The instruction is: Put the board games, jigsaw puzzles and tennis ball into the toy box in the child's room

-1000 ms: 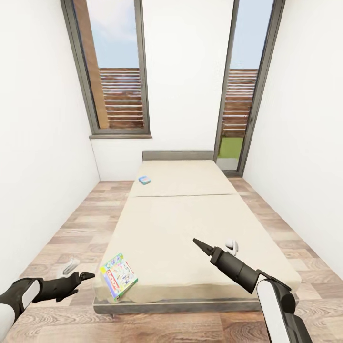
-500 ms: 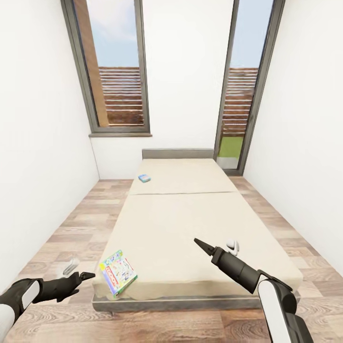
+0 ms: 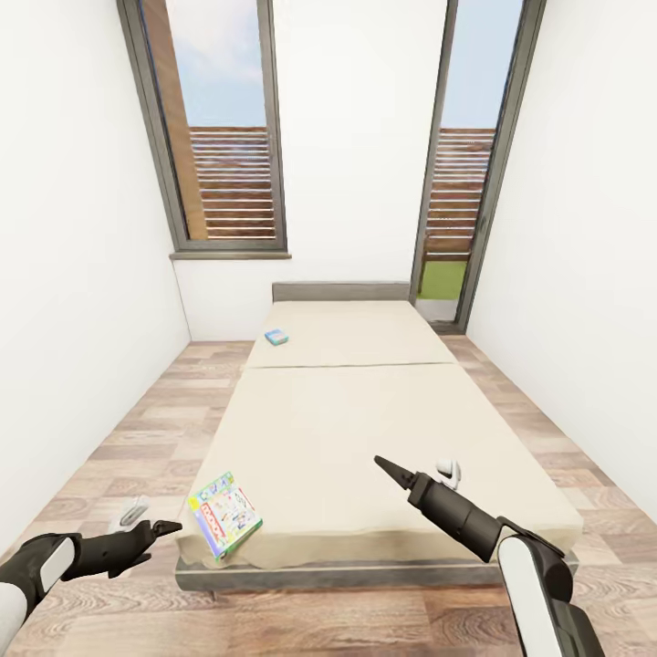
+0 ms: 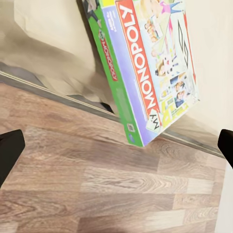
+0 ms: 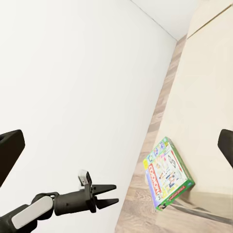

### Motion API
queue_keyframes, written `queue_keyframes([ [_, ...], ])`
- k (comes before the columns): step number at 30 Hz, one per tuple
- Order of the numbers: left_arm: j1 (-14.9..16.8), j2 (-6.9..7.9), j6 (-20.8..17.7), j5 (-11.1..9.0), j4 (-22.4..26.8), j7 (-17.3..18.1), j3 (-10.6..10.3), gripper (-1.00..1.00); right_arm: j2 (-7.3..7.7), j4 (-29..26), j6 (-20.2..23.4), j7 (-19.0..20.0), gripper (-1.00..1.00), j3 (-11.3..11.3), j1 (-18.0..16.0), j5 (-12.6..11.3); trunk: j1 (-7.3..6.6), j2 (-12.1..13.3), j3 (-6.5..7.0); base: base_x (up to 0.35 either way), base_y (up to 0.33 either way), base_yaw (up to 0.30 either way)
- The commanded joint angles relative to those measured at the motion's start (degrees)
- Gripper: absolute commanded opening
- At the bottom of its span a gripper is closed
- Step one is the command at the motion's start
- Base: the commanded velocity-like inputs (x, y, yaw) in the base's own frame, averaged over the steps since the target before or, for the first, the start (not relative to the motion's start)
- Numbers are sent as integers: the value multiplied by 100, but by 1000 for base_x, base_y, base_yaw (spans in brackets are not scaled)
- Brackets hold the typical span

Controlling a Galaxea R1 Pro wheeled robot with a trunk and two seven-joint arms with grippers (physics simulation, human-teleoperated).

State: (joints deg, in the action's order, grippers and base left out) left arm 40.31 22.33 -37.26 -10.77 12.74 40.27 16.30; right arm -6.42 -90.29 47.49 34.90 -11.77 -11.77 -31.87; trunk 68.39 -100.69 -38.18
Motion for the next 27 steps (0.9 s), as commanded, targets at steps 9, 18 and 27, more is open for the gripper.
queue_keyframes([
  [9, 3, 20, -45, 5, 0, 633, -51, 100, 5, -39, 70, 658, 100, -16, -7, -5, 198, -365, -168, 0, 0, 0],
  [18, 3, 33, -48, 19, 0, 919, -72, 100, 25, -50, 35, 1793, 100, -200, -11, -4, 395, -726, -329, 0, 0, 0],
  [27, 3, 45, -53, 14, 0, 938, -62, 100, 27, -50, 27, 1901, 100, -319, -18, -4, 593, -1087, -491, 0, 0, 0],
])
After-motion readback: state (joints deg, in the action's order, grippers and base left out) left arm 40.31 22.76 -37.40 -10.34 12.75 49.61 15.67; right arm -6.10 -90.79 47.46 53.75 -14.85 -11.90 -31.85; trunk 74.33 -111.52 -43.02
